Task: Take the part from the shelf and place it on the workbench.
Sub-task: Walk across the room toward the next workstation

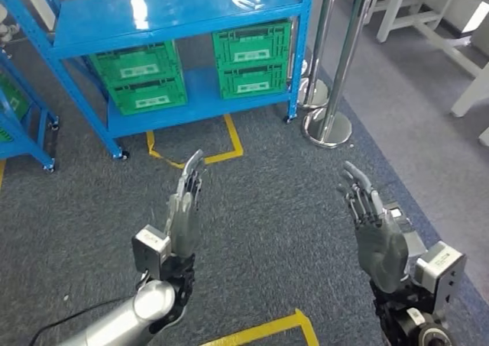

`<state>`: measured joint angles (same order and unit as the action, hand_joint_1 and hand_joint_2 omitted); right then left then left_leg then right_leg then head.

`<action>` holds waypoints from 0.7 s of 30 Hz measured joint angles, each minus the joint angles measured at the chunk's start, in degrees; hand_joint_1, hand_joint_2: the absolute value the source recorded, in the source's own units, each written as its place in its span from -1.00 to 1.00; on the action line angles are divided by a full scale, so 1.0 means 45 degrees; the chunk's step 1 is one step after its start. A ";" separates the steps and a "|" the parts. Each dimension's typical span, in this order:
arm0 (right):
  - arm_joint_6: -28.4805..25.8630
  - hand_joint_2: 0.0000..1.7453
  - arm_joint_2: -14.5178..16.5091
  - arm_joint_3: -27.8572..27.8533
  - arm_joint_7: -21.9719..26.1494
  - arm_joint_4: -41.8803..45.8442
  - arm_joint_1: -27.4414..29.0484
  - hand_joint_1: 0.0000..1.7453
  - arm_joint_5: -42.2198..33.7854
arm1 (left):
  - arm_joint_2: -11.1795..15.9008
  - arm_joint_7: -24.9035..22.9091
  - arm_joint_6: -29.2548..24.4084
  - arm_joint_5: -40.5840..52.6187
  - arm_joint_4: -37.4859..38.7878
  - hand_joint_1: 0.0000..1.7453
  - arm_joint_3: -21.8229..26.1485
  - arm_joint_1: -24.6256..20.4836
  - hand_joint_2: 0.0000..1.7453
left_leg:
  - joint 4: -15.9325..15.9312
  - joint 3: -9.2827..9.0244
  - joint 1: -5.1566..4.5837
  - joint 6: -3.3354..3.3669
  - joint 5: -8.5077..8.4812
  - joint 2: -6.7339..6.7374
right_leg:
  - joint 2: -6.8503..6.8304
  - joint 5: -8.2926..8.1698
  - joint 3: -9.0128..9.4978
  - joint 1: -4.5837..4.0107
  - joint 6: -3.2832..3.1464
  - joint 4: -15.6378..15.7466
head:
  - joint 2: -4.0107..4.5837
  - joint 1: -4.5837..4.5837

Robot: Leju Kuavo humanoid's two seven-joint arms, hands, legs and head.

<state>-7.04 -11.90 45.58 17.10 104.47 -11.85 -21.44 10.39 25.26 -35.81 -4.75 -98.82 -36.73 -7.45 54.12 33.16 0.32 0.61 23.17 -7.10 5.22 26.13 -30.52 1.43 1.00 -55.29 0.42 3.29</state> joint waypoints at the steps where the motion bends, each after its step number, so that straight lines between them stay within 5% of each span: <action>1: 0.0000 -1.00 0.0012 -0.0002 0.0000 -0.0012 -0.0004 -1.00 -0.0001 | 0.0000 0.0002 -0.0002 -0.0002 -0.0002 -1.00 -0.0001 0.0000 -1.00 | 0.0015 0.0081 0.0018 -0.0088 -0.0037 -0.0147 | -0.0031 0.0010 0.0041 -0.0017 0.0003 0.0076 | 0.0000 0.0008; 2: 0.0001 -1.00 0.0029 -0.0003 0.0001 -0.0021 -0.0014 -1.00 0.0000 | 0.0009 0.0001 -0.0004 -0.0004 -0.0002 -1.00 -0.0002 0.0014 -1.00 | 0.0035 0.0147 0.0046 -0.0169 -0.0054 -0.0181 | -0.0175 0.0008 0.0099 -0.0005 -0.0023 0.0134 | 0.0000 0.0011; 4: 0.0001 -1.00 0.0062 -0.0021 0.0003 -0.0038 -0.0012 -1.00 0.0000 | 0.0029 0.0006 -0.0006 0.0005 -0.0005 -1.00 -0.0004 0.0014 -1.00 | 0.0448 0.0372 -0.0014 -0.0335 0.0190 0.0371 | -0.0512 -0.0046 0.0174 0.0043 -0.0127 0.0233 | 0.0000 0.0103; 6: 0.0010 -1.00 0.0069 -0.0043 0.0006 -0.0047 0.0010 -1.00 -0.0001 | 0.0038 0.0011 -0.0007 0.0002 -0.0005 -1.00 -0.0004 -0.0013 -1.00 | 0.1850 0.1079 -0.0040 -0.0456 0.0910 0.1177 | -0.0894 -0.0057 0.0217 0.0052 -0.0214 0.0289 | 0.0000 0.0233; 8: 0.0018 -1.00 0.0070 -0.0046 0.0009 -0.0063 0.0030 -1.00 -0.0001 | 0.0036 0.0011 -0.0007 -0.0007 -0.0004 -1.00 -0.0004 0.0008 -1.00 | 0.3436 0.1940 0.0033 -0.0543 0.1491 0.1421 | -0.1283 -0.0025 0.0217 0.0032 -0.0248 0.0288 | 0.0000 0.0294; 9: 0.0018 -1.00 0.0070 -0.0046 0.0009 -0.0073 0.0035 -1.00 -0.0001 | 0.0036 0.0011 -0.0007 -0.0007 -0.0004 -1.00 -0.0004 0.0027 -1.00 | 0.3716 0.2117 0.0070 -0.0574 0.1474 0.1462 | -0.1474 -0.0003 0.0225 0.0032 -0.0250 0.0287 | 0.0000 0.0313; 10: 0.0017 -1.00 0.0070 -0.0046 0.0009 -0.0081 0.0033 -1.00 -0.0001 | 0.0038 0.0011 -0.0007 -0.0007 -0.0004 -1.00 -0.0004 0.0042 -1.00 | 0.3474 0.2014 0.0102 -0.0591 0.1224 0.1511 | -0.1655 0.0027 0.0246 0.0036 -0.0241 0.0287 | 0.0000 0.0342; 13: 0.0015 -1.00 0.0073 -0.0046 0.0010 -0.0081 0.0024 -1.00 -0.0001 | 0.0046 0.0011 -0.0012 0.0000 -0.0005 -1.00 -0.0004 0.0043 -1.00 | 0.0902 0.0652 0.0091 -0.0524 0.0069 0.2141 | -0.2075 0.0153 0.0390 0.0003 -0.0112 0.0284 | 0.0000 0.0481; 15: 0.0015 -1.00 0.0077 -0.0046 0.0012 -0.0079 0.0004 -1.00 -0.0001 | 0.0045 0.0018 -0.0022 0.0014 -0.0019 -1.00 -0.0004 0.0045 -1.00 | 0.0041 0.0203 -0.0001 -0.0374 -0.0116 0.2411 | -0.2281 0.0242 0.0481 -0.0071 0.0022 0.0288 | 0.0000 0.0480; 17: 0.0017 -1.00 0.0094 -0.0045 0.0013 -0.0074 -0.0013 -1.00 -0.0001 | 0.0047 0.0027 -0.0032 0.0028 -0.0038 -1.00 -0.0004 0.0067 -1.00 | 0.0001 0.0208 -0.0049 -0.0201 -0.0083 0.2143 | -0.2477 0.0317 0.0573 -0.0078 0.0158 0.0318 | 0.0000 0.0381; 19: 0.0020 -1.00 0.0112 -0.0046 0.0018 -0.0069 -0.0029 -1.00 -0.0001 | 0.0046 0.0032 -0.0040 0.0045 -0.0059 -1.00 -0.0004 0.0087 -1.00 | -0.0063 0.0156 -0.0008 -0.0049 -0.0099 0.1881 | -0.2154 0.0621 0.0496 -0.0012 0.0266 0.0022 | 0.0000 0.0291; 21: 0.0022 -1.00 0.0114 -0.0049 0.0026 -0.0069 -0.0033 -1.00 -0.0001 | 0.0032 0.0034 -0.0045 0.0069 -0.0076 -1.00 -0.0004 0.0096 -1.00 | -0.0102 0.0107 0.0034 0.0078 -0.0110 0.1625 | -0.1509 0.1394 -0.0117 0.0024 0.0292 -0.1351 | 0.0000 0.0155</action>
<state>-6.94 -11.39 45.36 17.21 104.15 -12.00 -21.44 10.54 25.41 -36.01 -4.44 -99.16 -36.74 -7.02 53.67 33.64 0.48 0.96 22.68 0.21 -1.57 32.41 -31.05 1.54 2.32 -61.37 0.42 3.99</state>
